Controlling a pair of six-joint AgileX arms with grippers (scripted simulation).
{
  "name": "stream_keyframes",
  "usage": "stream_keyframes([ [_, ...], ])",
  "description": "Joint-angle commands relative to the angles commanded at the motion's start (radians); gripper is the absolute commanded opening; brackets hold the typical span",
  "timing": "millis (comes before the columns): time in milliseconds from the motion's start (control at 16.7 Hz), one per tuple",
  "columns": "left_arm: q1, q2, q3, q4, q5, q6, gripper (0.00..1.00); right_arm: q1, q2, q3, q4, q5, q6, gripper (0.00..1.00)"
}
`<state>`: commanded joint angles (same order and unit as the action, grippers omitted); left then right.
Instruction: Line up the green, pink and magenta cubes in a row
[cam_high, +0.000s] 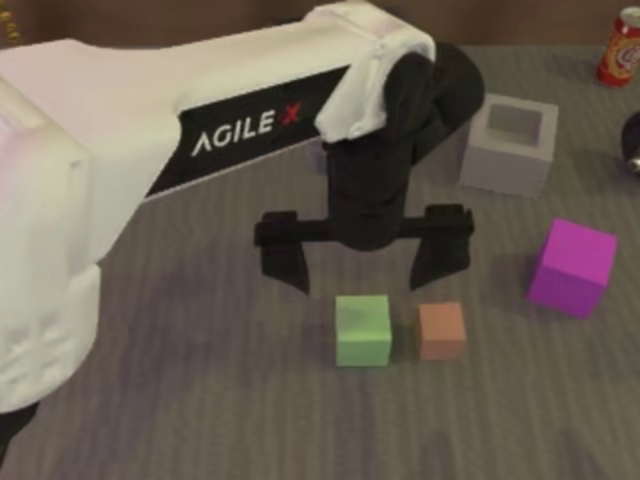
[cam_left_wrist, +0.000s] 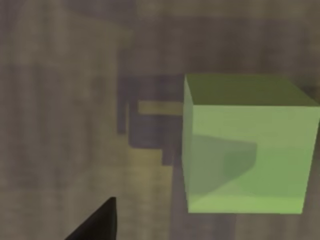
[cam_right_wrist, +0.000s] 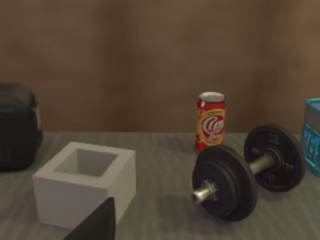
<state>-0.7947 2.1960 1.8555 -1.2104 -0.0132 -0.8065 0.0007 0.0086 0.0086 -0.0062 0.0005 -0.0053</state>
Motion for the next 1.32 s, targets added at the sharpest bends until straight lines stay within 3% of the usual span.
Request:
stream_keyframes([
  [240,0.066,-0.142,-0.124,0.088,-0.005,0.032,1.00,0.015,0.126,0.122,-0.086,0.002,-0.074,1.00],
  [540,0.219,-0.502,-0.455,0.287,-0.009,0.137,1.00,0.059,0.485,0.417,-0.292,-0.002,-0.248,1.00],
  [1320,0.678,-1.774,-1.552,0.943,0.003,0.614,1.00,0.180,1.689,1.285,-0.942,0.004,-0.781,1.00],
])
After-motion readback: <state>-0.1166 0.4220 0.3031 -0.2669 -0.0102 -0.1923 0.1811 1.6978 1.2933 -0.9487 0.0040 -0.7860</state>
